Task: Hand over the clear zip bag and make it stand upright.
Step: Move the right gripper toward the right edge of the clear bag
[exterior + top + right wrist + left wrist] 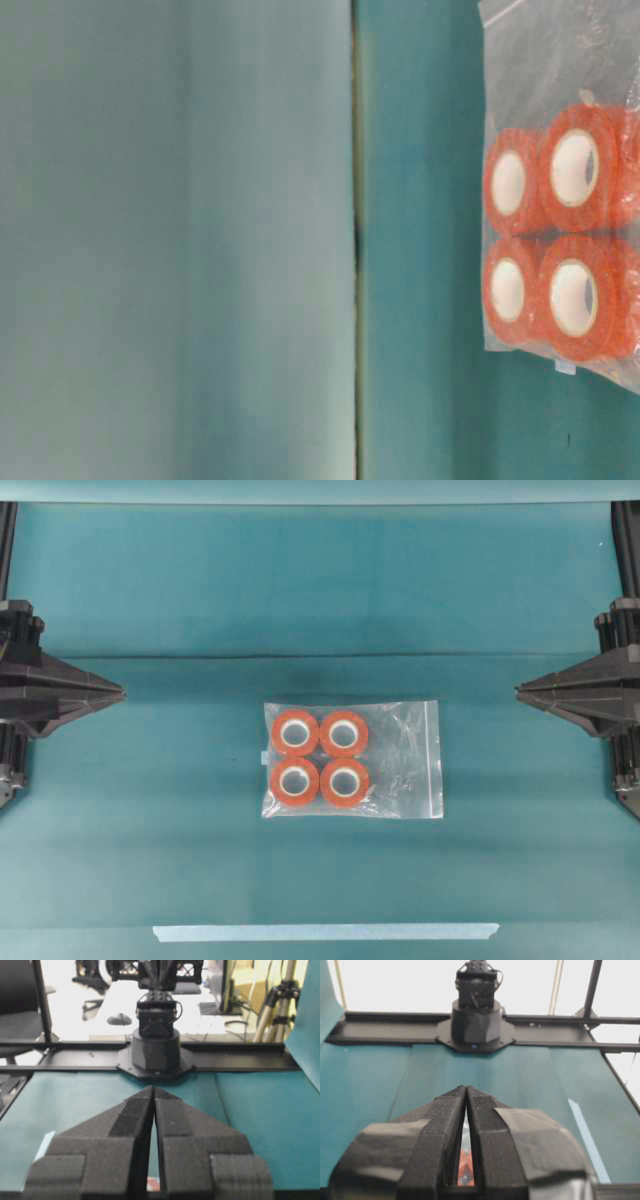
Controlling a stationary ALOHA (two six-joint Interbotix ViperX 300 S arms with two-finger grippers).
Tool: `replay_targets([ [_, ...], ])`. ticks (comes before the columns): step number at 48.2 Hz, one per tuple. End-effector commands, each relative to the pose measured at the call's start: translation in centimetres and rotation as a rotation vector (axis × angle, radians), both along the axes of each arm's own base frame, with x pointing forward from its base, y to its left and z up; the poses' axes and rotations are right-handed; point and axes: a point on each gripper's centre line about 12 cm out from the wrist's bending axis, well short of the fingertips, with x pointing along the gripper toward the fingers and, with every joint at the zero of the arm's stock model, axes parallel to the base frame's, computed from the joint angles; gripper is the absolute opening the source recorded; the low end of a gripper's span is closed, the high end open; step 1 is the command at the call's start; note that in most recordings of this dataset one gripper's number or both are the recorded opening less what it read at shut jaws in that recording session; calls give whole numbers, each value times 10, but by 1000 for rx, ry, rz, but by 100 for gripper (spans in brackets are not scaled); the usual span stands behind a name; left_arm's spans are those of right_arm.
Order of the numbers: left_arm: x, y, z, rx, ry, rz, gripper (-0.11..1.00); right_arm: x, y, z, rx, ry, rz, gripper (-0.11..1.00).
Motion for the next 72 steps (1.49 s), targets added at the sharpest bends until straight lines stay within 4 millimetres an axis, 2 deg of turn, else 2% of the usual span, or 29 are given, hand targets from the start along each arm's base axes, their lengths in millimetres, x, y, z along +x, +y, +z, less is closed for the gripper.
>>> replay_targets([
  [1,7,-2,10,-17,-11,-11,14,2,-3,0,36,6,-17,9],
  [8,14,-2,17,-22,-11,-11,-1,2,-13,-11,264,96,-72,0],
  [18,19,-2,22,-23,-14,-12,-1,2,-23,-18,611,194,-133,0],
  [26,25,-2,22,-23,-1,-12,-1,-4,-35,-44,960,273,-236,0],
  [38,34,-2,20,-23,20,-13,-1,-3,-35,-71,1148,393,-305,0],
  [55,41,-3,16,-11,54,-14,-1,0,-29,-122,1522,569,-498,0],
  [72,53,-3,5,-7,118,-13,-1,-6,-24,-151,1503,667,-565,0],
])
